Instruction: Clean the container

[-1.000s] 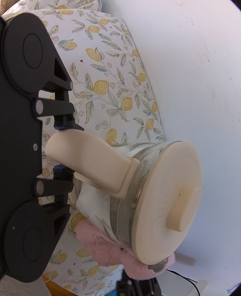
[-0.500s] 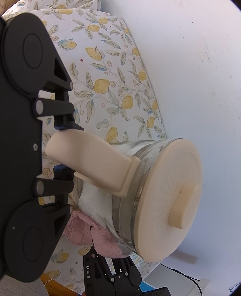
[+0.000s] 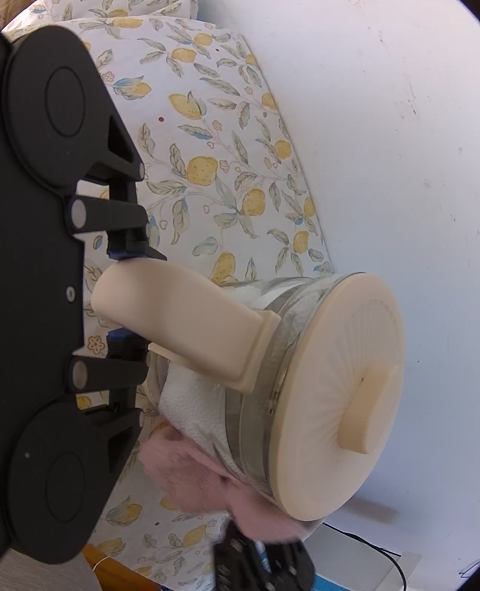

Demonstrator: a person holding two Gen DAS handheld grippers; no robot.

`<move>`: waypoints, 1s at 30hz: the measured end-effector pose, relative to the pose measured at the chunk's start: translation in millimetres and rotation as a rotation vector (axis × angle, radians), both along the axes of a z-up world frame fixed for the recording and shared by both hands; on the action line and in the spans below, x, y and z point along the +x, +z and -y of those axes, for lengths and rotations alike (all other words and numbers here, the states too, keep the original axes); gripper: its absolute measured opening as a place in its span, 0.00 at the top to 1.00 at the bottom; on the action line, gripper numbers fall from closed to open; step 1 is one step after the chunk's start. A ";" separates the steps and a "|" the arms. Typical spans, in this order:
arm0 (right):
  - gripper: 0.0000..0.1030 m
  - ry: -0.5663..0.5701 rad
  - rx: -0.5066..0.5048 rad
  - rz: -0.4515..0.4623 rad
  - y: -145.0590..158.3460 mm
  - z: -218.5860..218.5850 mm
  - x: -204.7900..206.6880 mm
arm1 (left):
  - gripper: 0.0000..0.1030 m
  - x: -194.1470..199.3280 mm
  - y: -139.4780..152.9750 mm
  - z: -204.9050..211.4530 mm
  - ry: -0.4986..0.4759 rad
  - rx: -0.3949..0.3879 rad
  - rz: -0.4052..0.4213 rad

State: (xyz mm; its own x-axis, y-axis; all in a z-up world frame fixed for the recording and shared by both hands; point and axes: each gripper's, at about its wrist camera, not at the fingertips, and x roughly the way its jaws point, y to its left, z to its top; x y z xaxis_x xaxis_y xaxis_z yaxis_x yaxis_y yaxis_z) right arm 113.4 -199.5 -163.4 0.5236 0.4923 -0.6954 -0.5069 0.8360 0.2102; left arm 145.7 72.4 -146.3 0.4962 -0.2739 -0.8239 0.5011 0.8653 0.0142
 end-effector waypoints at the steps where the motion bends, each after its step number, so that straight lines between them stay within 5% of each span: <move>1: 0.87 -0.013 0.016 0.010 7.2 3.2 -0.7 | 0.69 0.1 0.1 0.0 0.002 -0.001 -0.001; 13: 0.87 -0.047 0.033 0.009 7.5 13.2 5.9 | 0.69 0.0 2.2 3.6 0.059 0.003 -0.024; 25: 0.87 -0.073 -0.002 -0.082 -36.3 10.7 24.4 | 0.68 -0.1 3.7 2.4 0.176 -0.028 -0.057; 30: 0.87 -0.080 0.007 -0.080 -38.5 12.0 25.4 | 0.51 -12.3 11.4 9.2 0.319 -0.027 -0.008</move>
